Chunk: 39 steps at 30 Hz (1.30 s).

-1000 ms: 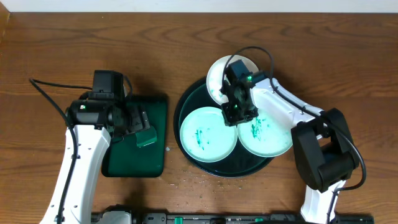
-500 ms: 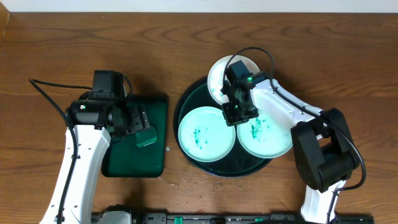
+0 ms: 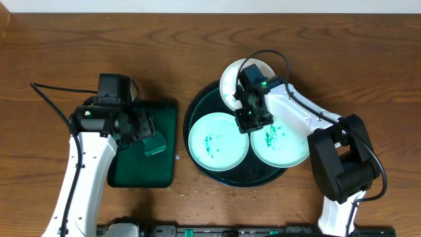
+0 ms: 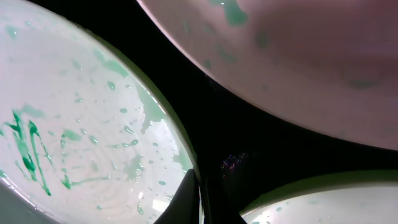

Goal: Clean dirty plates on tray and stack at the side
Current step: 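Lower the left gripper, grasp the green sponge and lift it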

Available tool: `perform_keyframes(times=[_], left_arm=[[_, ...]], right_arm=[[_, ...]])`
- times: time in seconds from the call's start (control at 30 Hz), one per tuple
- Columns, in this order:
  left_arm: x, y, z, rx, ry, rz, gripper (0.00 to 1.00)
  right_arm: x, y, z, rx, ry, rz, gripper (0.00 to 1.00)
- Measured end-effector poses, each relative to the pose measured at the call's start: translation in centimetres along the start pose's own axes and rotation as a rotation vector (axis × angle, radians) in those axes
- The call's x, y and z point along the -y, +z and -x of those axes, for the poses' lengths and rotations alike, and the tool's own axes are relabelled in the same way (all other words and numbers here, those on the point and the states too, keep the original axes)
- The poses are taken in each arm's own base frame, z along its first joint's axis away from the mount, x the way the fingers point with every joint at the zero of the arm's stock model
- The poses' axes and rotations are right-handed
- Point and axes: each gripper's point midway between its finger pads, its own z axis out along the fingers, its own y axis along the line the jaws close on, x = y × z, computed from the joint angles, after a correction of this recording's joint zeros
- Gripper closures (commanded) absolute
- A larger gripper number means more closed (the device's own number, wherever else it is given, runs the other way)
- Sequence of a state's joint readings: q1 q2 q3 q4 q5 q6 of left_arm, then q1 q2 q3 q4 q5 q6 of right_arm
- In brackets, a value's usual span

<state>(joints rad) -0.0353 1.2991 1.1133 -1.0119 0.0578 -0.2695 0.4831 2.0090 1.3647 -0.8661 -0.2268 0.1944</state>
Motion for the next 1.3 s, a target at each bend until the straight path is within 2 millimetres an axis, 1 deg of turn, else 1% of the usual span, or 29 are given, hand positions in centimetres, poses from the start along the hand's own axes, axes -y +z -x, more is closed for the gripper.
perform_keyframes(times=[0.13, 0.2, 0.23, 0.3, 0.4, 0.47, 0.53, 0.57, 0.6, 0.63, 0.8, 0.93, 1.0, 1.1, 1.3], left_arm=[[-0.2, 0.6, 0.6, 0.007, 0.000, 0.019, 0.32], [-0.2, 1.4, 0.7, -0.014, 0.000, 0.030, 0.33], [-0.2, 1.9, 0.7, -0.025, 0.000, 0.036, 0.35], [-0.2, 3.0, 1.0, -0.043, 0.000, 0.048, 0.40], [-0.1, 5.1, 1.5, -0.071, -0.001, 0.061, 0.41], [0.0, 6.4, 1.9, -0.079, -0.002, 0.064, 0.48], [0.1, 7.7, 2.1, -0.094, -0.004, 0.070, 0.48], [0.1, 8.2, 2.2, -0.100, -0.002, 0.072, 0.51], [0.1, 8.7, 2.2, -0.109, -0.002, 0.075, 0.56], [0.0, 9.3, 2.0, -0.123, -0.006, 0.081, 0.58], [-0.9, 11.1, 0.9, -0.194, -0.042, 0.131, 0.58], [-1.8, 11.9, 0.7, -0.216, -0.090, 0.159, 0.57], [-1.9, 12.0, 0.8, -0.214, -0.098, 0.162, 0.53], [-1.9, 12.0, 1.0, -0.207, -0.107, 0.161, 0.50], [-1.2, 12.2, 1.1, -0.206, -0.115, 0.119, 0.50]], right_arm=[[0.0, 0.0, 0.0, 0.000, 0.000, 0.000, 0.99], [0.0, 0.0, 0.0, 0.000, 0.000, 0.000, 0.99], [0.0, 0.0, 0.0, 0.000, 0.000, 0.000, 0.99], [0.0, 0.0, 0.0, 0.000, 0.000, 0.000, 0.99], [0.0, 0.0, 0.0, -0.001, 0.000, 0.000, 0.99], [0.0, 0.0, 0.0, -0.001, 0.000, 0.000, 0.99], [0.0, 0.0, 0.0, -0.001, 0.000, 0.000, 0.99], [0.0, 0.0, 0.0, -0.001, 0.000, 0.000, 0.99], [0.0, 0.0, 0.0, -0.001, 0.000, 0.000, 0.99], [0.0, 0.0, 0.0, -0.002, 0.000, 0.000, 0.99], [0.0, 0.0, -0.1, -0.004, 0.001, -0.001, 0.99], [0.0, 0.0, -0.1, -0.005, 0.001, -0.001, 0.99], [0.0, 0.0, -0.1, -0.006, 0.001, -0.001, 0.99], [0.0, 0.0, -0.2, -0.006, 0.001, -0.001, 0.99], [0.0, 0.0, -0.2, -0.008, 0.001, -0.001, 0.99]])
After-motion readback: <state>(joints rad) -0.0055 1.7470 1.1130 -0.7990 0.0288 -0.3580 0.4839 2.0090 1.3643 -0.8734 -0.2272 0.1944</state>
